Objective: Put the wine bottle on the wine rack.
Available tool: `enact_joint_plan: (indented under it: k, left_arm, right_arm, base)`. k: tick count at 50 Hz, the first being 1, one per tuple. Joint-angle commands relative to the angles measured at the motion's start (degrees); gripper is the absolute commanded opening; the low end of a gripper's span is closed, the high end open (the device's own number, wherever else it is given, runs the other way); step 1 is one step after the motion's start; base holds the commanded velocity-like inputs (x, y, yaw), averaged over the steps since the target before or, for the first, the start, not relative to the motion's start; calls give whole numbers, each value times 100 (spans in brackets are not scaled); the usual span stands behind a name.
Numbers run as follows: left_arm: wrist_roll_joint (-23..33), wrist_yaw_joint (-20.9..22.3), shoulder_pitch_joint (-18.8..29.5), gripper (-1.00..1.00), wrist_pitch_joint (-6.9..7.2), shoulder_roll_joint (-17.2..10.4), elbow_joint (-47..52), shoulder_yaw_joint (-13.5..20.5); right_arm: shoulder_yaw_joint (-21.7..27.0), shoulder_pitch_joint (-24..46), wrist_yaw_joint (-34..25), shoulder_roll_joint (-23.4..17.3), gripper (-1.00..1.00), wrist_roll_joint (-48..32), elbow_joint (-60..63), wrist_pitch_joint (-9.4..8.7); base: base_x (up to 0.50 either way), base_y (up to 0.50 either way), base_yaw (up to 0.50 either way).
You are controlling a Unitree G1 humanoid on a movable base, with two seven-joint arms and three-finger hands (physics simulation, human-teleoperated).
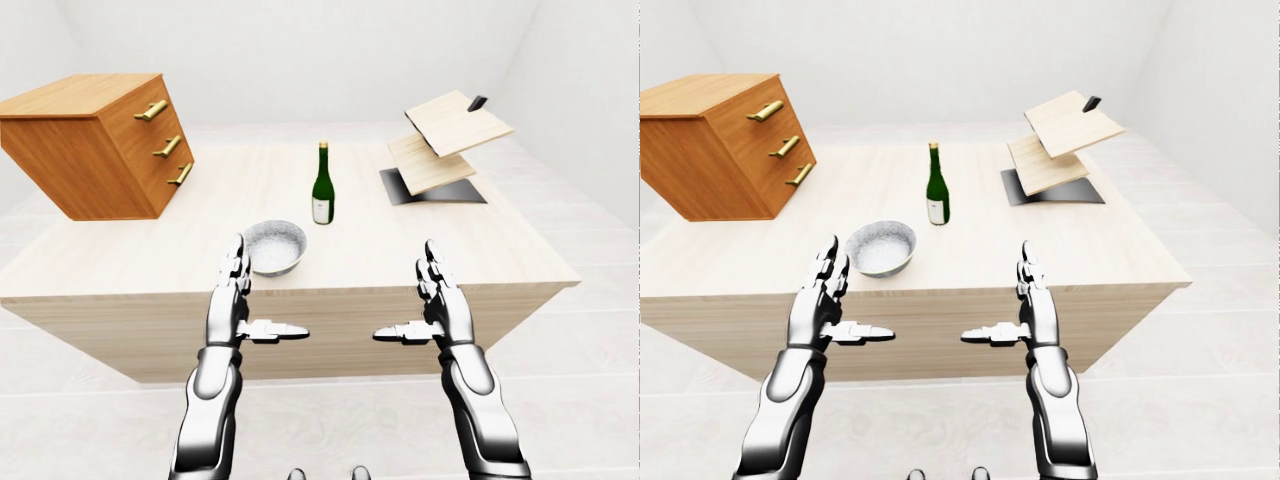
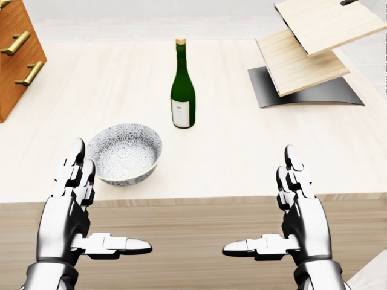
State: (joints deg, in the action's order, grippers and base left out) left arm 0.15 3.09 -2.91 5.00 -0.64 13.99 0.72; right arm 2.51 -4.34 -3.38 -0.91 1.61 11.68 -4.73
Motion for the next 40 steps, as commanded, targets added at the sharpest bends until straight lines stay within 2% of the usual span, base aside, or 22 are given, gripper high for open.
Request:
enact_joint_plan:
  k: [1,3,5,10,22,40]
  left_arm:
    - [39,-18,-15,100,0,21,74,-46]
    - [50,-18,-15,100,0,19,80,-55]
    - [46,-20,-2,100,0,17,68,-47]
    - [57,-31,4,100,0,26,18,-57]
    - [26,-20,-42,100,0,27,117,-73]
    - [40,-2,-94,100,0,26,44,-67]
  right_arm:
    - [22,-5,-106,-17,100,55,-14,-27]
    - [18,9,-108,-27,100,22,-48,28]
    - [34,32,-120,-21,100,58,-38,-24]
    - [33,38,-114,-10,100,52,-62,-21]
    - [-2,-76,-340,-11,100,231,163,-27]
    - [9,-42,-347,-21,100,120,-140,3]
  base:
    - [0,-50,0]
    - [0,-50,0]
    - [0,-50,0]
    - [0,-50,0]
    - [0,0,0]
    - [0,0,49]
